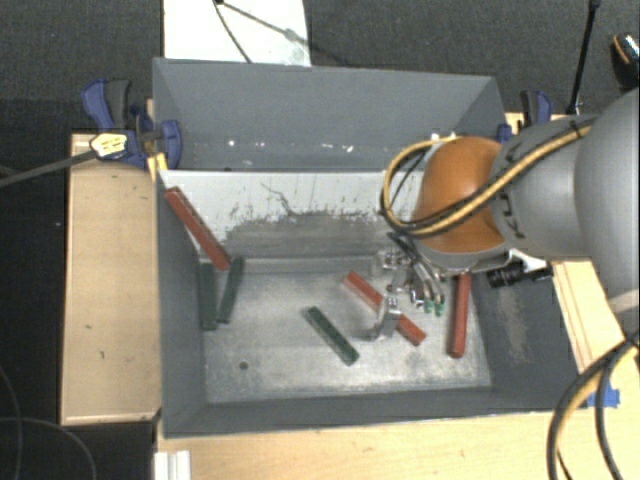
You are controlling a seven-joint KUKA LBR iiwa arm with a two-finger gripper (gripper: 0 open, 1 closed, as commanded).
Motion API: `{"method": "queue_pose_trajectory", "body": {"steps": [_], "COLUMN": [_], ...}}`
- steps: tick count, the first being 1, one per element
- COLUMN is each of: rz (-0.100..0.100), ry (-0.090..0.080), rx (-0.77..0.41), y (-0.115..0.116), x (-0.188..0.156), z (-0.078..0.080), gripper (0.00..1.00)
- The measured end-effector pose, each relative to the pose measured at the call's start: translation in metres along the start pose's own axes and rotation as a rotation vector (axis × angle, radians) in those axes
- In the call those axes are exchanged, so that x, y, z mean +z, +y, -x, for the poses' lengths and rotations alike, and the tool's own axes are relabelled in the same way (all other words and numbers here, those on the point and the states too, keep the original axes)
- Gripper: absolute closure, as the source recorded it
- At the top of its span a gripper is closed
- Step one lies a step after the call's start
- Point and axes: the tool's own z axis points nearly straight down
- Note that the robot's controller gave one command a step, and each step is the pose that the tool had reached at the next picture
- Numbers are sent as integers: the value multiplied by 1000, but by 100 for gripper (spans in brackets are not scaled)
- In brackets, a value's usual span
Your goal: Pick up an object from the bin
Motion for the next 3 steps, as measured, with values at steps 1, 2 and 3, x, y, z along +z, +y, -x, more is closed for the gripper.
{"method": "queue_pose_trajectory", "body": {"steps": [1, 2, 3], "rz": [1, 1, 2], "ry": [-1, -13, -14], "rx": [-2, -43, -57], "y": [1, -32, -43], "x": [0, -120, -218], "z": [0, -17, -28], "gripper": [100, 100, 100]}}
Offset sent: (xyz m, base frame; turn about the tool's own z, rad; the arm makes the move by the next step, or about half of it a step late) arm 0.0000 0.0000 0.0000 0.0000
